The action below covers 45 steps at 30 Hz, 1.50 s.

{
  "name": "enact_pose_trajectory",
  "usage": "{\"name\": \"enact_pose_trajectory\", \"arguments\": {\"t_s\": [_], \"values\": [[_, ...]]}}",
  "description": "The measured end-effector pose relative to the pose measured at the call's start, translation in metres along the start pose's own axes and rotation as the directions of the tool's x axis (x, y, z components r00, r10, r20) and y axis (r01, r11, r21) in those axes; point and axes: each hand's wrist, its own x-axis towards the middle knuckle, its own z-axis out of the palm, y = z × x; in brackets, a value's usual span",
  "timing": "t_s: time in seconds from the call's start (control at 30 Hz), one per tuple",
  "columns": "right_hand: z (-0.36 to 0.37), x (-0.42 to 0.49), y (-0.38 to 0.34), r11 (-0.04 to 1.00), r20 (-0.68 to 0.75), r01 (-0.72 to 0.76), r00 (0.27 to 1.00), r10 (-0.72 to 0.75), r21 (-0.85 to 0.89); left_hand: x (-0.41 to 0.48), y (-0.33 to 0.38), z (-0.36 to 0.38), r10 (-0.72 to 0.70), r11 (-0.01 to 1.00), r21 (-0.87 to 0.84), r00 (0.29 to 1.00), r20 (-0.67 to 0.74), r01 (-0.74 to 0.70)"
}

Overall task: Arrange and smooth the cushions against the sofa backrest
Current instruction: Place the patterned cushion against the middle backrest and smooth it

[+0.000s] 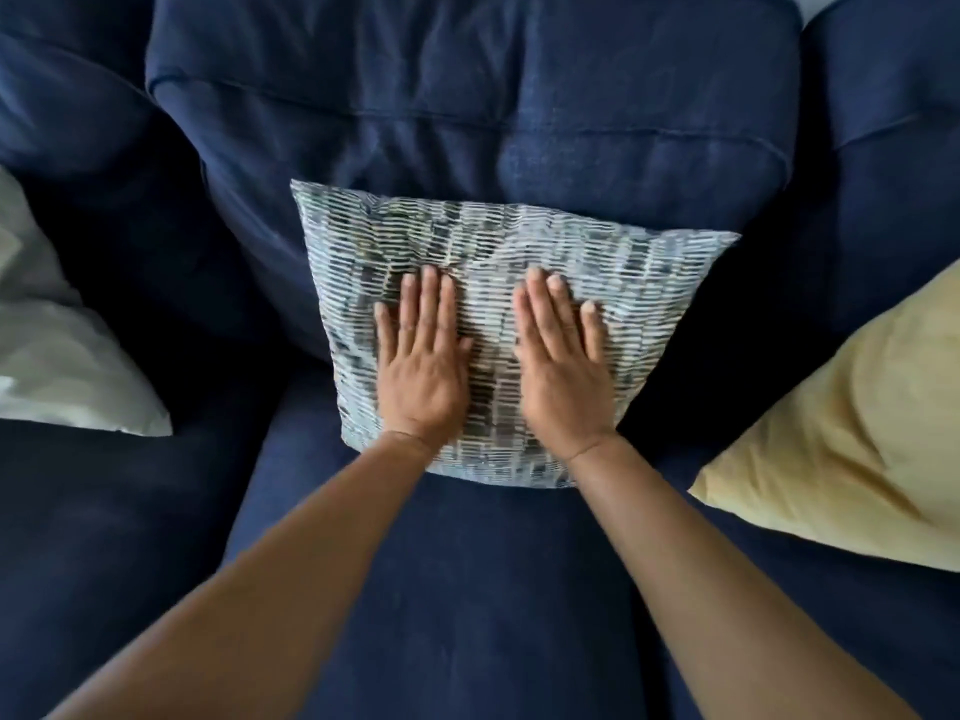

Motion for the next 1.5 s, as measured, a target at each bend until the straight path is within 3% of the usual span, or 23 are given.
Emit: {"name": "enact_pose_trajectory", "arguments": {"t_s": [0.1,0.23,0.3,0.4,0.47,0.6,0.73,0.83,0.93,1.07,1.23,1.37,1.43,1.5], "values": [[0.005,-0.016,0.056,0.985,0.057,-0.135,0.988,0.141,-0.107,0.000,-0.048,0.008,-0.083,0.990,0.115,0.996,0.014,0.081],[-0.022,-0.027,0.071,0.939,-0.060,-0.336,0.941,0.332,-0.072,0.001,-0.058,-0.017,-0.178,0.983,0.034,0.978,-0.107,0.182],[-0.032,-0.023,0.039,0.960,-0.110,-0.279,0.955,0.277,0.000,-0.006,-0.029,-0.023,-0.067,0.998,-0.013,0.986,-0.151,0.066],[-0.026,-0.011,-0.013,0.999,-0.099,-0.026,0.995,0.028,0.023,-0.007,0.015,-0.018,0.118,0.991,-0.042,0.987,-0.112,-0.124],[-0.016,0.004,-0.018,0.999,-0.050,0.048,0.998,-0.048,-0.001,0.007,0.010,-0.012,0.093,0.995,-0.025,0.993,-0.070,-0.095],[-0.009,0.020,0.049,0.992,0.076,-0.049,0.995,0.058,-0.117,0.031,-0.056,-0.014,-0.065,0.990,0.128,0.997,0.050,0.058],[-0.035,0.017,0.068,0.957,-0.039,-0.264,0.964,0.262,-0.119,0.042,-0.076,-0.042,-0.037,0.989,0.142,0.999,0.019,0.034],[-0.047,0.032,0.025,0.989,-0.093,-0.146,0.985,0.143,-0.025,0.051,-0.029,-0.052,0.135,0.987,0.093,0.990,-0.052,-0.129],[-0.035,0.047,-0.008,1.000,-0.015,0.008,1.000,-0.008,-0.016,0.056,0.014,-0.041,0.251,0.965,0.077,0.968,0.029,-0.252],[-0.020,0.045,0.042,0.995,0.144,-0.038,0.988,0.051,-0.091,0.064,-0.020,-0.029,0.069,0.968,0.224,0.977,0.199,-0.114],[-0.036,0.018,0.099,0.977,0.144,-0.076,0.984,0.106,-0.202,0.067,-0.076,-0.049,-0.027,0.943,0.331,0.981,0.191,-0.039],[-0.049,0.019,0.090,0.954,-0.022,-0.274,0.962,0.274,-0.122,0.069,-0.079,-0.065,-0.214,0.977,0.034,0.976,0.042,0.213],[-0.055,0.026,0.085,0.924,-0.142,-0.377,0.921,0.364,-0.073,0.075,-0.077,-0.075,-0.387,0.903,-0.197,0.922,0.014,0.382],[-0.058,0.033,0.084,0.921,-0.191,-0.387,0.908,0.374,-0.037,0.083,-0.071,-0.086,-0.527,0.767,-0.387,0.847,0.074,0.511]]}}
